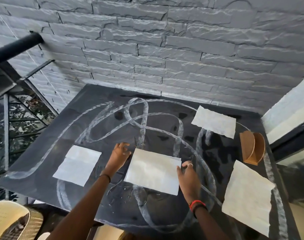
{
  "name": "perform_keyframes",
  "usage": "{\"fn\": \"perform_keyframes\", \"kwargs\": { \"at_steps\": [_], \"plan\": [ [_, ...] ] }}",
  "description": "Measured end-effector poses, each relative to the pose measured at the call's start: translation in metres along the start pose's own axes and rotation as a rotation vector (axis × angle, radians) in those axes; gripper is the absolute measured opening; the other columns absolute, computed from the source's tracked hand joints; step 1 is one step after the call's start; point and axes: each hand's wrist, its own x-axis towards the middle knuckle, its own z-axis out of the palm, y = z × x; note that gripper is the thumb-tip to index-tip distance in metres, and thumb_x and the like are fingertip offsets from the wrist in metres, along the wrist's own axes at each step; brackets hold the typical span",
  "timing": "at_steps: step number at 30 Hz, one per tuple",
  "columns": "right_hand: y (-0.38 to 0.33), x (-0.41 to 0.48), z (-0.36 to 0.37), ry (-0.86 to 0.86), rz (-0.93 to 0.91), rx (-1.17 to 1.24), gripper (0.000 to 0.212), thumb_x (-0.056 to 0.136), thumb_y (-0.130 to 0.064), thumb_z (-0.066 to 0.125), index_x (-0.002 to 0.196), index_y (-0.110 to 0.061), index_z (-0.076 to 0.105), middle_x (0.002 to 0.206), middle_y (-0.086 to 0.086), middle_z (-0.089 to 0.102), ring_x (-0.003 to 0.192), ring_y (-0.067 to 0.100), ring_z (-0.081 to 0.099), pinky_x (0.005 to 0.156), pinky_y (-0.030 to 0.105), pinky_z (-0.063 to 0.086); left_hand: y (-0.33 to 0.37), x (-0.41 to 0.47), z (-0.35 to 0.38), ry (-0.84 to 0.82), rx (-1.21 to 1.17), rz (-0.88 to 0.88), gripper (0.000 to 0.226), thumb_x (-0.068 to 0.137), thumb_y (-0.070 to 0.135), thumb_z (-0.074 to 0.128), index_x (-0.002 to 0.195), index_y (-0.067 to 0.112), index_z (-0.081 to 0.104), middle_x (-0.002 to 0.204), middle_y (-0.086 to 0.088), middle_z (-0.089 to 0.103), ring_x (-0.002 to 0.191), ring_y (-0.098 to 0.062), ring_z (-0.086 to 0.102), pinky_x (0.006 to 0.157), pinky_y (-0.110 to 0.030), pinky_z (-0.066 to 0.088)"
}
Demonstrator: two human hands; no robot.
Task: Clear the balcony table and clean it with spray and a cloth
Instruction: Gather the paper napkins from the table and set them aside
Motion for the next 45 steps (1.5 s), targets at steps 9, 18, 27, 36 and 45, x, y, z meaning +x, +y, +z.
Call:
{"fn": "perform_keyframes", "kwargs": {
  "at_steps": [9,18,27,36,45],
  "plan": [
    [-0.071,-0.005,0.047,-0.11,-0.149,0.127,0.008,0.087,-0.019,0.059,0.087,-0.013,0.064,0.087,0.005,0.069,0.088,0.025,0.063,0.073,0.032,0.048,-0.077,-0.017,-0.058,0.295,-0.013,-0.095,0.016,0.09,-0.002,0.054,0.099,0.003,0.066,0.104,-0.017,0.06,0.09,-0.037,0.061,0.085,-0.041,0.048],
    [-0.155,-0.045,0.146,-0.335,-0.308,0.083,0.016,0.088,-0.014,0.054,0.098,-0.013,0.067,0.097,0.006,0.07,0.095,0.024,0.062,0.078,0.03,0.05,-0.157,-0.011,-0.111,0.183,0.273,-0.104,0.041,0.079,-0.012,0.056,0.117,0.001,0.061,0.121,-0.021,0.061,0.098,-0.046,0.06,0.079,-0.05,0.048],
    [-0.215,-0.063,0.209,-0.375,-0.331,0.079,0.015,0.083,-0.012,0.05,0.084,-0.009,0.065,0.085,0.01,0.069,0.084,0.029,0.062,0.077,0.037,0.05,-0.198,0.02,-0.135,0.081,0.442,-0.104,0.039,0.081,0.023,0.074,0.115,0.006,0.064,0.113,-0.02,0.059,0.095,-0.043,0.058,0.079,-0.051,0.046],
    [-0.236,-0.056,0.215,-0.348,-0.269,0.189,0.014,0.084,-0.007,0.052,0.087,-0.009,0.066,0.087,0.005,0.069,0.083,0.017,0.063,0.076,0.028,0.05,-0.177,0.047,-0.163,-0.156,0.213,-0.234,0.025,0.086,0.027,0.068,0.102,0.008,0.068,0.107,-0.015,0.066,0.107,-0.035,0.061,0.091,-0.04,0.044],
    [-0.242,-0.057,0.196,-0.44,-0.371,0.299,0.039,0.073,-0.021,0.078,0.108,-0.015,0.064,0.11,-0.003,0.067,0.102,0.007,0.058,0.091,0.017,0.042,-0.108,0.063,-0.182,-0.456,-0.086,-0.209,0.018,0.089,0.018,0.064,0.074,0.014,0.054,0.068,-0.002,0.06,0.062,-0.009,0.057,0.053,-0.015,0.044]
  ]
}}
